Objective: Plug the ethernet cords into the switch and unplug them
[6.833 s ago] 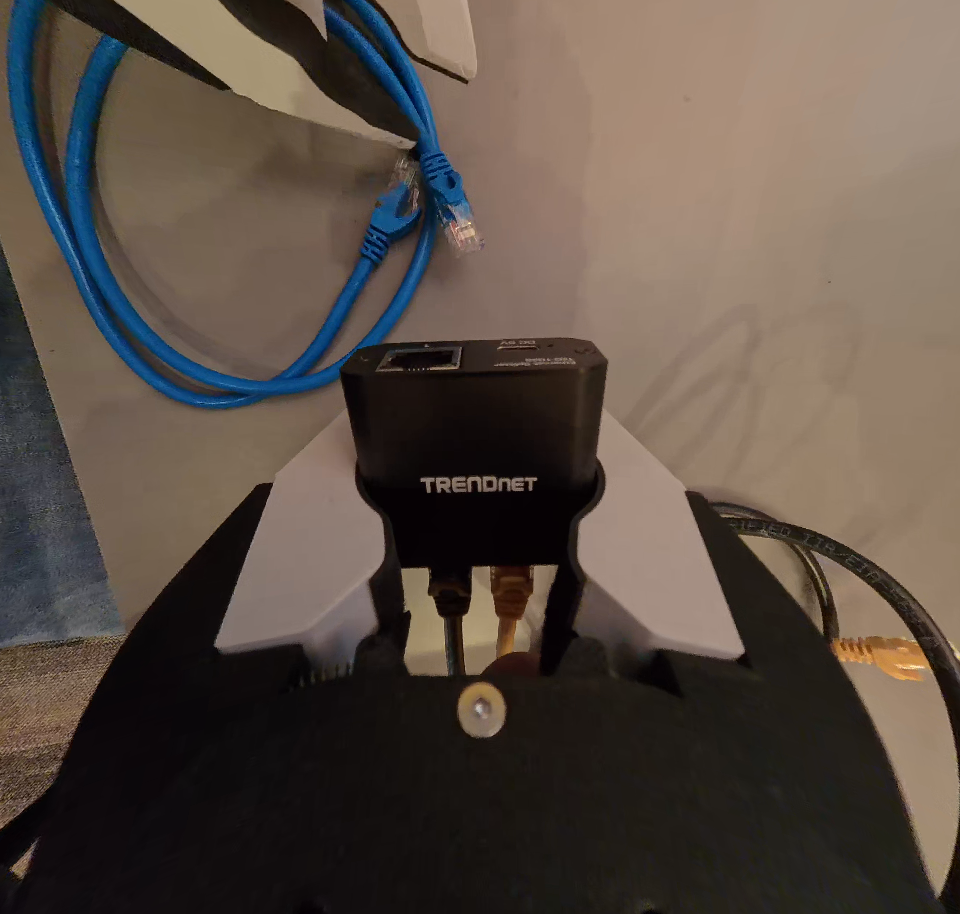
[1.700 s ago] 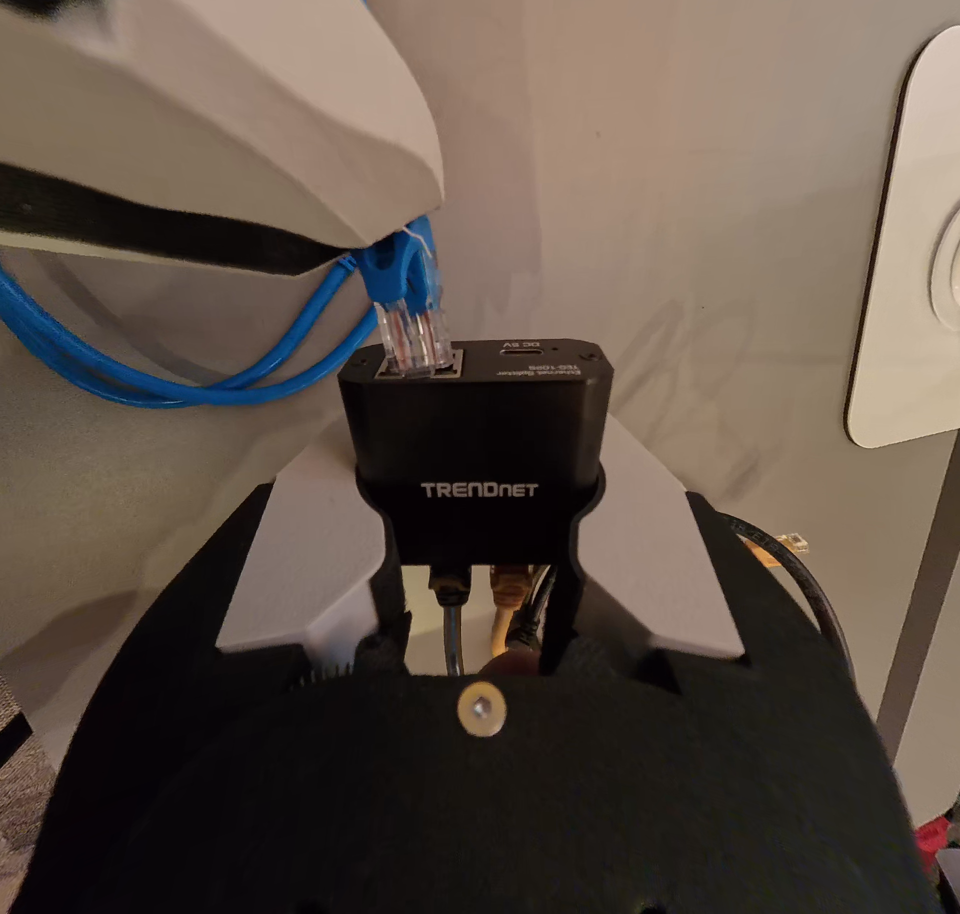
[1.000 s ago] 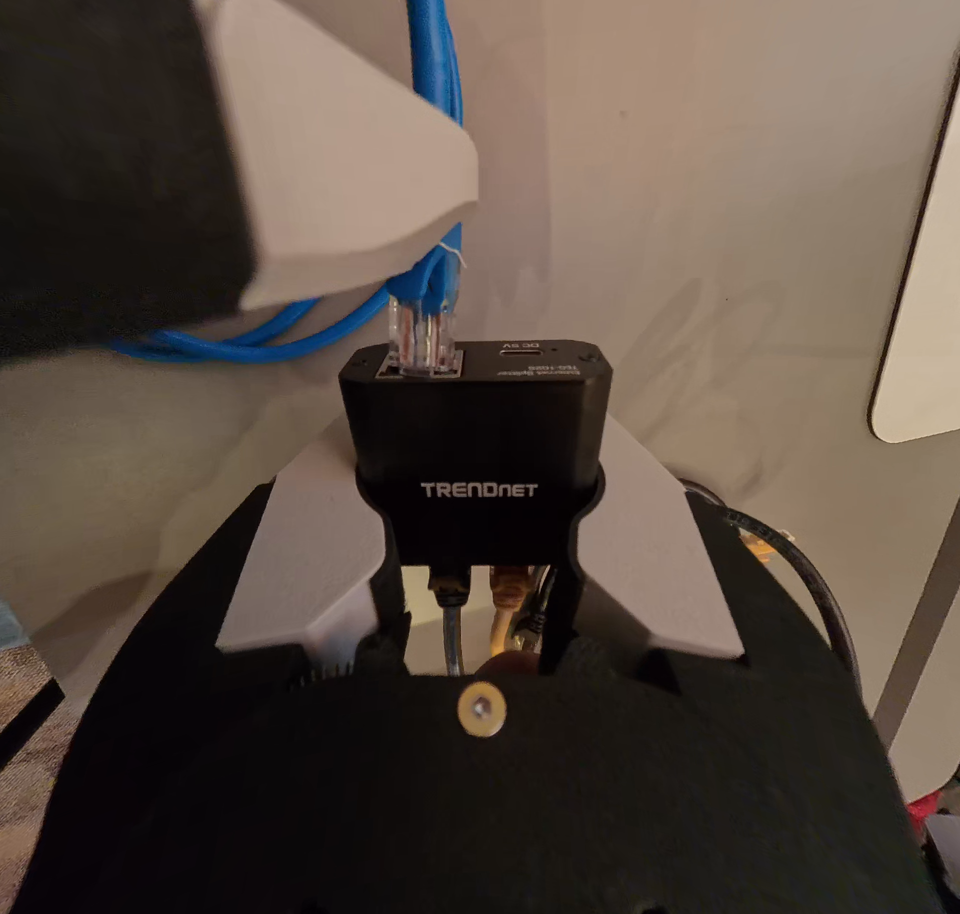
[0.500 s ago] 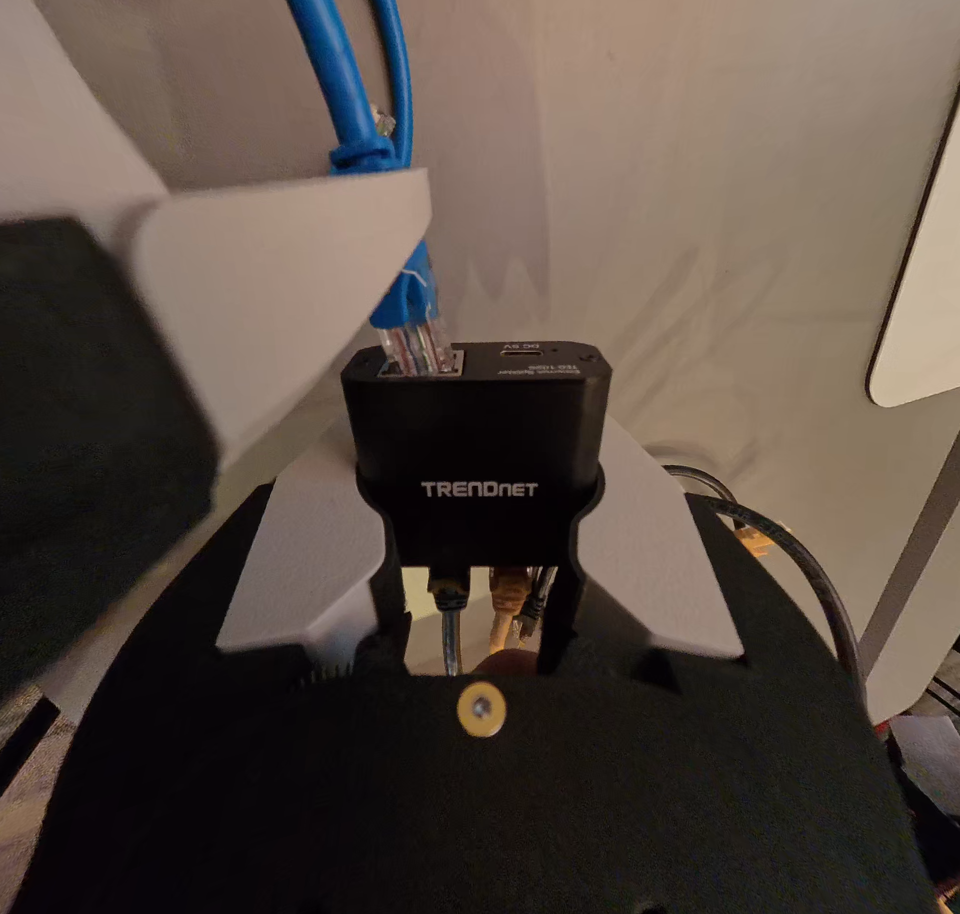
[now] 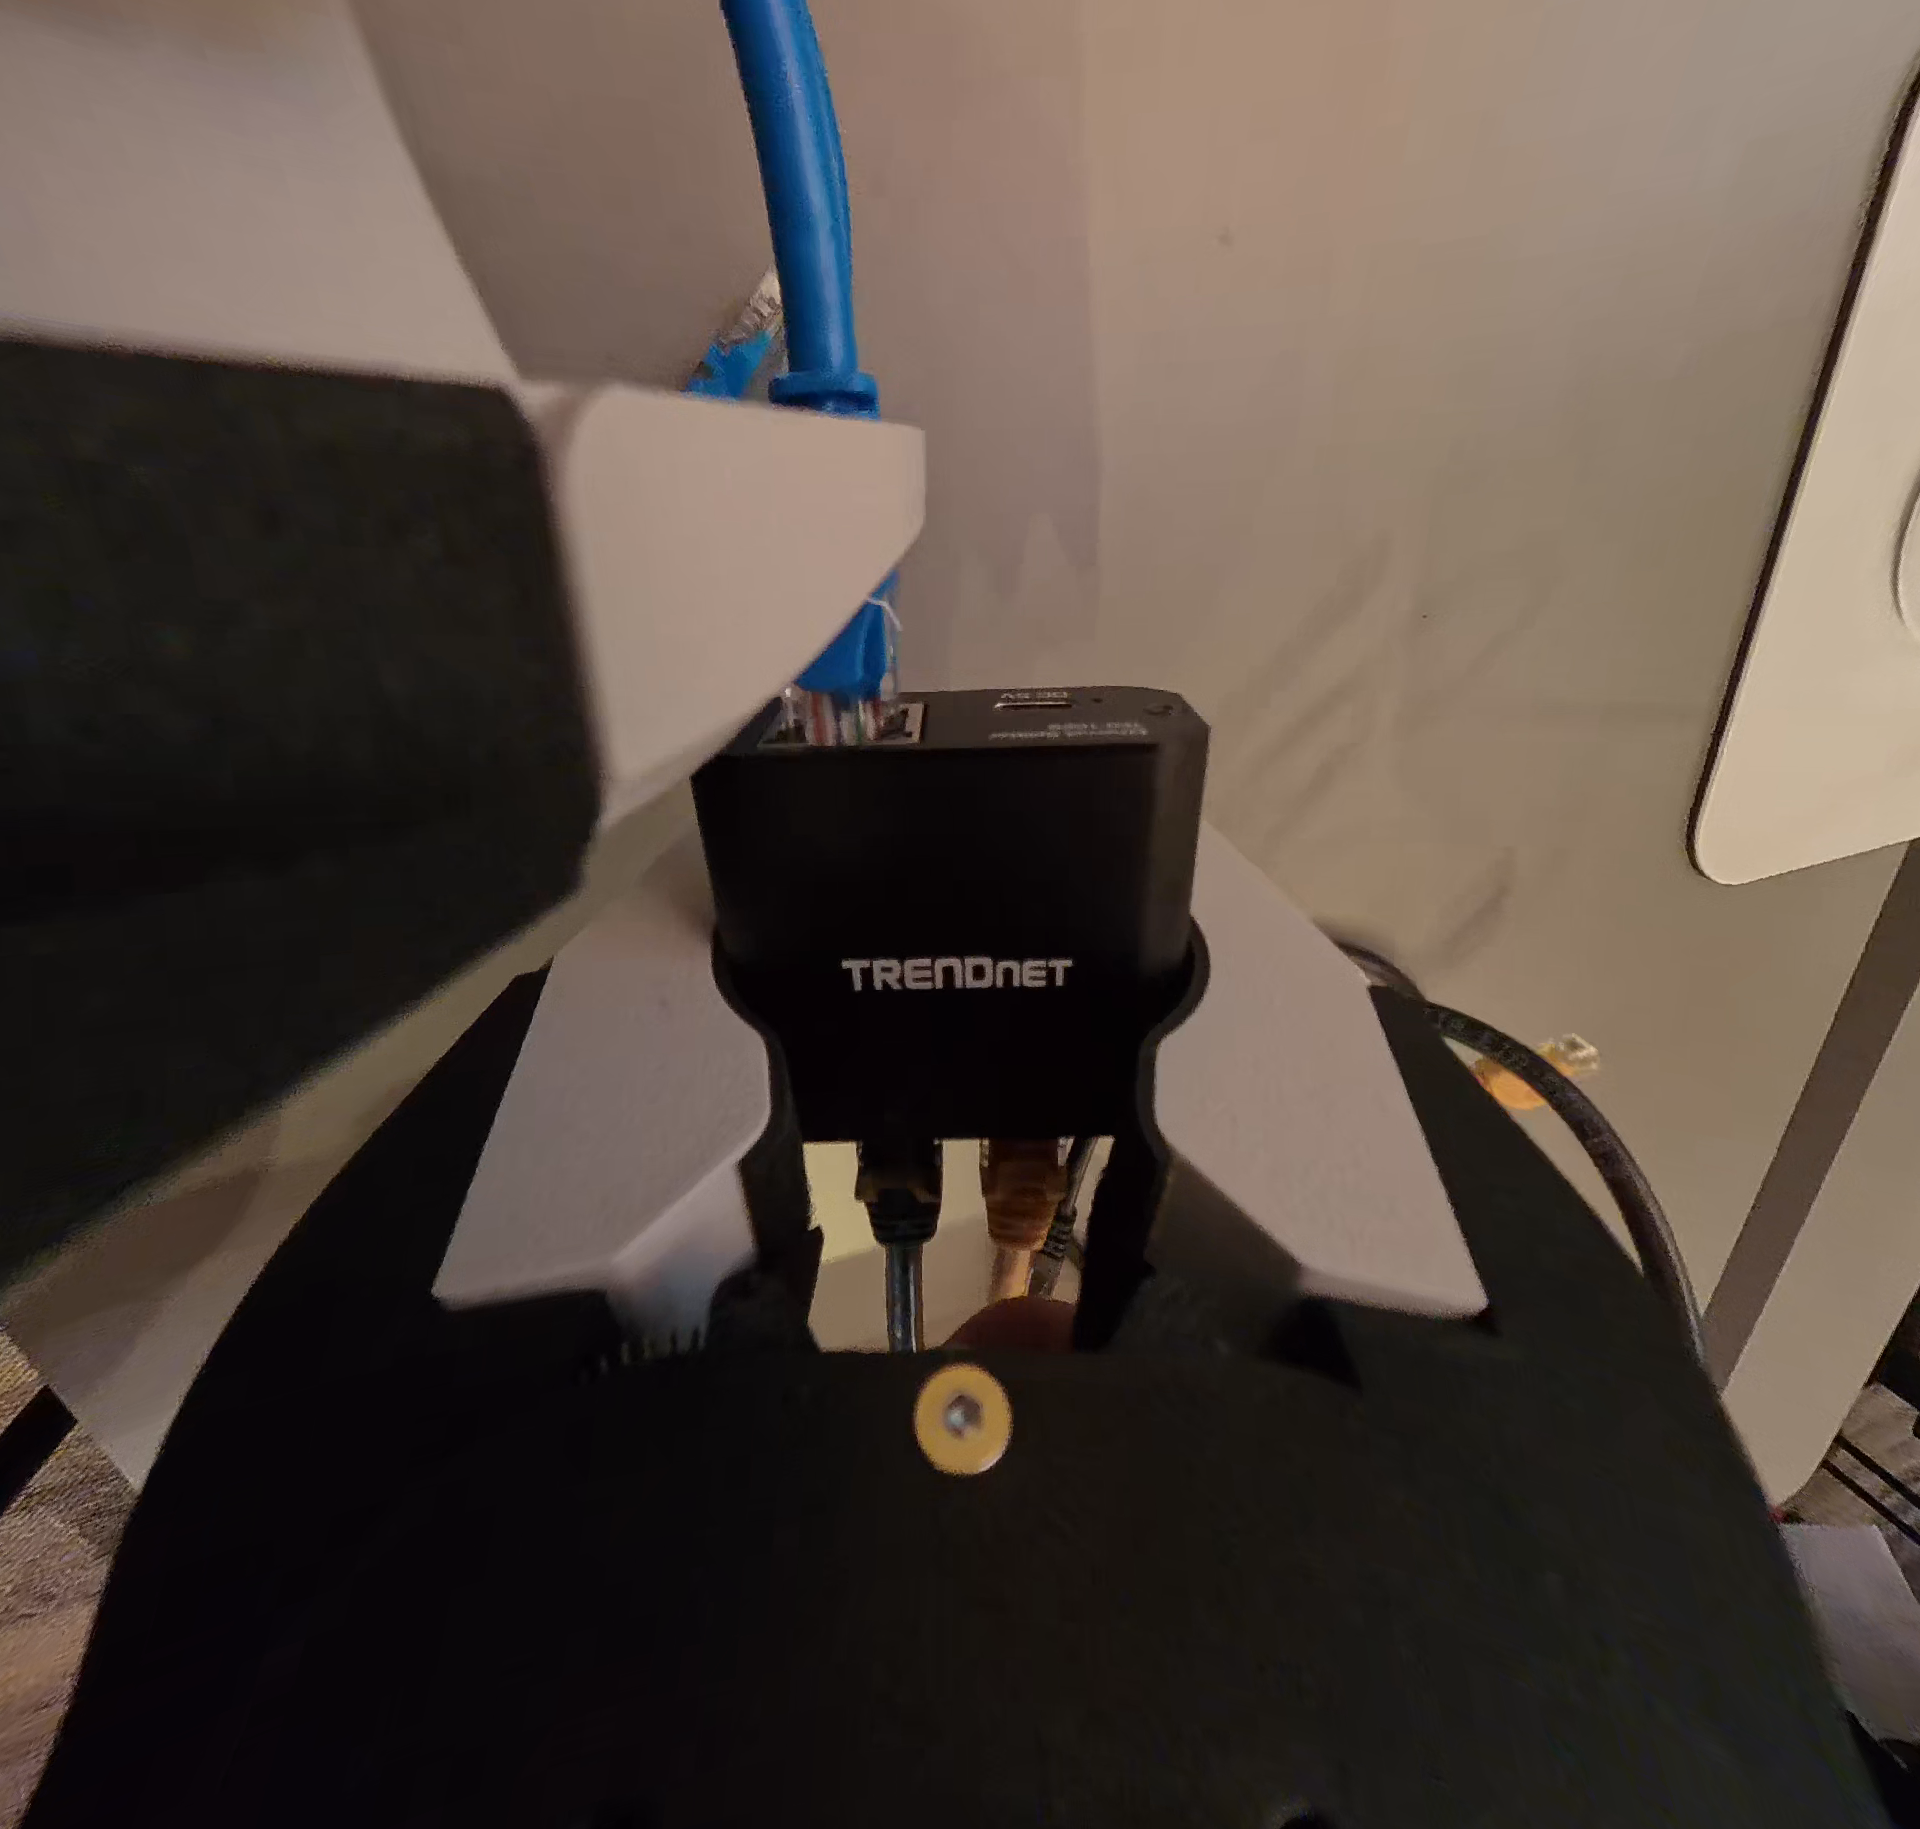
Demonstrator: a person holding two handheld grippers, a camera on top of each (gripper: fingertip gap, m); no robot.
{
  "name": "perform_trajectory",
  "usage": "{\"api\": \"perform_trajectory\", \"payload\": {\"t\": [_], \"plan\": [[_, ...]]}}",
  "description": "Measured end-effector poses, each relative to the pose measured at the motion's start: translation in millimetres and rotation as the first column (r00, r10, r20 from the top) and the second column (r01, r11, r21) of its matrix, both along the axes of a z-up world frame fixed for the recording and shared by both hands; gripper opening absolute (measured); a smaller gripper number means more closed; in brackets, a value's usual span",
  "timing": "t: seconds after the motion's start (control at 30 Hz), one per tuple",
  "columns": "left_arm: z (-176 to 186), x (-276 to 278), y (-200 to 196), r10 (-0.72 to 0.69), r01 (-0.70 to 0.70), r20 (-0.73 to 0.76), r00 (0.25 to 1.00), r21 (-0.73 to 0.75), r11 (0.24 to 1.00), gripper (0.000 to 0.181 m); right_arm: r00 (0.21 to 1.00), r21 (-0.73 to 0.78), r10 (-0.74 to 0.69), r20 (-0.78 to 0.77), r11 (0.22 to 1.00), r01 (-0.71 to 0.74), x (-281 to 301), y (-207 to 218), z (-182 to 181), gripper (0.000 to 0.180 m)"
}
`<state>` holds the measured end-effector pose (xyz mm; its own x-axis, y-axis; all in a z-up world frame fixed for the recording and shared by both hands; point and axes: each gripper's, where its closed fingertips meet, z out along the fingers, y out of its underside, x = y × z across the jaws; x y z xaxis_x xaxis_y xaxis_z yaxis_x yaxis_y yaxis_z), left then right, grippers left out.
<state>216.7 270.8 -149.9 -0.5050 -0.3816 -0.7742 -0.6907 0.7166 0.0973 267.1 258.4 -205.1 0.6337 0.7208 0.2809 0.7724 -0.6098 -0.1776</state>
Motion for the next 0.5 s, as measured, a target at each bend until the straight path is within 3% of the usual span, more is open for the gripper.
{"api": "perform_trajectory", "payload": {"t": [0.33,0.43,0.5], "plan": [[4.1,-0.4,-0.2,0.025,-0.023,0.045,0.999,-0.032,0.999,0.010,1.000,0.014,-0.013,-0.017,1.000,0.013,-4.1,1.9,4.6,0.069],[23.8,2.0,1.2,0.013,0.000,0.174,0.985,-0.073,0.997,0.013,0.995,0.073,-0.027,-0.100,0.997,0.034,-5.0,5.9,16.5,0.069],[48.2,0.2,-0.5,0.012,0.016,0.280,0.960,-0.099,0.995,0.035,0.992,0.110,-0.038,-0.117,0.993,0.051,-2.0,6.8,29.6,0.069]]}}
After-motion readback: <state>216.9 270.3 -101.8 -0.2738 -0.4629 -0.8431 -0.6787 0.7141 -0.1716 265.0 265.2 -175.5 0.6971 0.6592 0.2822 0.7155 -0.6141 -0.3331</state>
